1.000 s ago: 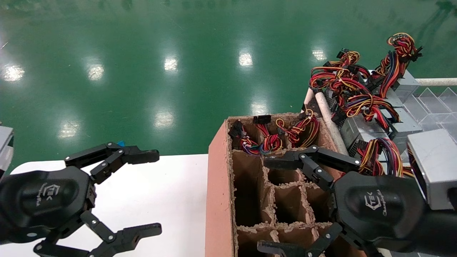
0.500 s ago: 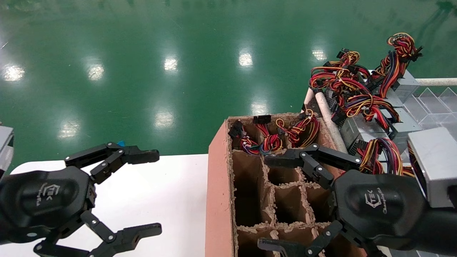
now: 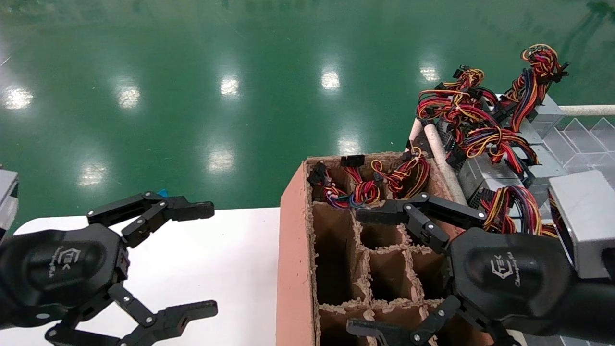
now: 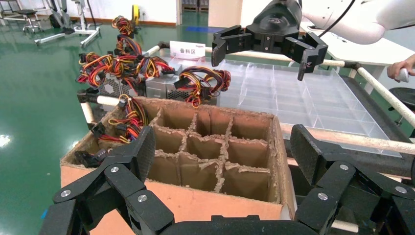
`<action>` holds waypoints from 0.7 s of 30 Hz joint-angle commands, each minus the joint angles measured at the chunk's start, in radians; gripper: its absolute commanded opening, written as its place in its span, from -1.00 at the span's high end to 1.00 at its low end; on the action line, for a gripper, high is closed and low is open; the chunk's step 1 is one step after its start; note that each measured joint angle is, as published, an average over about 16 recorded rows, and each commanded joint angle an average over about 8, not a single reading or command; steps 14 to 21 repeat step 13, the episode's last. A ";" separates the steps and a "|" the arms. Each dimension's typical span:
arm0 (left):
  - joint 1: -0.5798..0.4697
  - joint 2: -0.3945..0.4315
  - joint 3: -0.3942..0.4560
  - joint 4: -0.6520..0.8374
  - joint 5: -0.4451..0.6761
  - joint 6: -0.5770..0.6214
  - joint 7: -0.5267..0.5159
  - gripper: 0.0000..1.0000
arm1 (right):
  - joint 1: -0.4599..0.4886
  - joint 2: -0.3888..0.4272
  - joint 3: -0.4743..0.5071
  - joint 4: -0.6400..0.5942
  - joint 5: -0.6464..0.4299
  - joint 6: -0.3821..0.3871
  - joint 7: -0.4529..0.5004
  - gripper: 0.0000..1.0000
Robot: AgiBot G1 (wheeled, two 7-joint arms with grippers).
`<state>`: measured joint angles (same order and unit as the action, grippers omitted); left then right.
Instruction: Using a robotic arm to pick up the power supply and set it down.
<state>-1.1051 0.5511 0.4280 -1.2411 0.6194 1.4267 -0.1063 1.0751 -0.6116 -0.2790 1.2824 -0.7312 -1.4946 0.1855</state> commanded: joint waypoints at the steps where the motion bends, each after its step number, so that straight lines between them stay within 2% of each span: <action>1: 0.000 0.000 0.000 0.000 0.000 0.000 0.000 -1.00 | 0.000 0.000 0.000 0.000 0.000 0.000 0.000 -1.00; 21: 0.000 0.000 0.000 0.000 0.000 0.000 0.000 -1.00 | 0.000 0.000 0.000 -0.001 0.000 0.000 0.000 -1.00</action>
